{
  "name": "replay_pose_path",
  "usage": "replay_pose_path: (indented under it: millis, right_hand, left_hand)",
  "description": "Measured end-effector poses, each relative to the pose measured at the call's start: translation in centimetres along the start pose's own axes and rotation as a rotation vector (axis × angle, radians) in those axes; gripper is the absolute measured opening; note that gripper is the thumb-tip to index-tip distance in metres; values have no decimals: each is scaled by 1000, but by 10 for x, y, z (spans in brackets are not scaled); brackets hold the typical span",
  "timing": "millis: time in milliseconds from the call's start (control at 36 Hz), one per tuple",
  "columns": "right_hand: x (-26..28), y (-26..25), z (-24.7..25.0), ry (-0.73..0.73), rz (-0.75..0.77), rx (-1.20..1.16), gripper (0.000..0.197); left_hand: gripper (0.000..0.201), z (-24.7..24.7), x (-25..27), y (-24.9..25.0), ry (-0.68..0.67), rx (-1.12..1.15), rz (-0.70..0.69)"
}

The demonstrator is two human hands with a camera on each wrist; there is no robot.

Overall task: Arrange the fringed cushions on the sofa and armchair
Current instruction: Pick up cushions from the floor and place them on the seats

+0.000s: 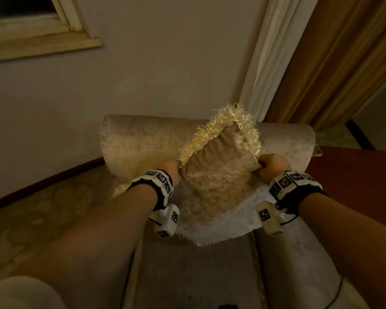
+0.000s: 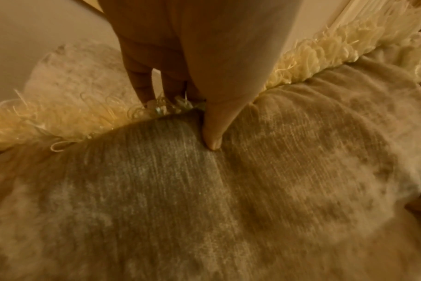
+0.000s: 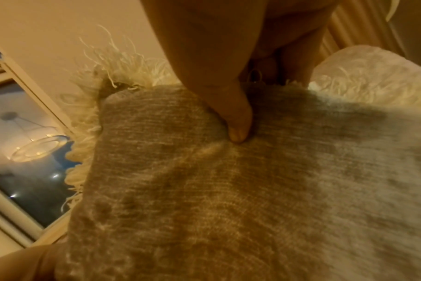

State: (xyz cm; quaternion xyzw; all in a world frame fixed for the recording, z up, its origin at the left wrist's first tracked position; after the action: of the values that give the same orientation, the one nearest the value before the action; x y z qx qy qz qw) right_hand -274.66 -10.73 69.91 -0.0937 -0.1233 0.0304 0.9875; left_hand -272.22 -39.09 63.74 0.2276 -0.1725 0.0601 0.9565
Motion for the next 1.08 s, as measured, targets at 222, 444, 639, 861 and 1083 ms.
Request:
replay_pose_path:
  millis: [222,444,639,861,1083]
  right_hand:
    - [-29,5,-38,-65,-38,3,21]
    - [-51,14,-85,-81,-114,-64,30]
    - [-58,17,-100,-53,-137,-186,34]
    - [-57,15,-99,-159,-74,-75,45]
    - [-50,5,-102,-125,-74,-47,53]
  left_hand:
    - [39,-44,-31,-16,-119,19,246]
    - [61,-66,-45,-29,-175,24,184]
    - [71,-71,-48,-32,-163,104,154]
    - [49,-66,-37,-30,-185,142,163]
    - [72,-67,-22,-48,-222,100,205]
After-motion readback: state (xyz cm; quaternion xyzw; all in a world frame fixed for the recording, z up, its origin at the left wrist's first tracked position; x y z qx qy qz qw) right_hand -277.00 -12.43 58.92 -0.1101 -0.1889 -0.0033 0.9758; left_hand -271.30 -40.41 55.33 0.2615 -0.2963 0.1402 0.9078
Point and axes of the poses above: each hand's wrist, its own x-axis away from the middle knuckle, its own z-axis out of the back of the hand, y = z × x, the point moved 5 cm from there along -x, towards the middle knuckle, and after that the axes turned 6 degrees about x, right-handed, at the moved point
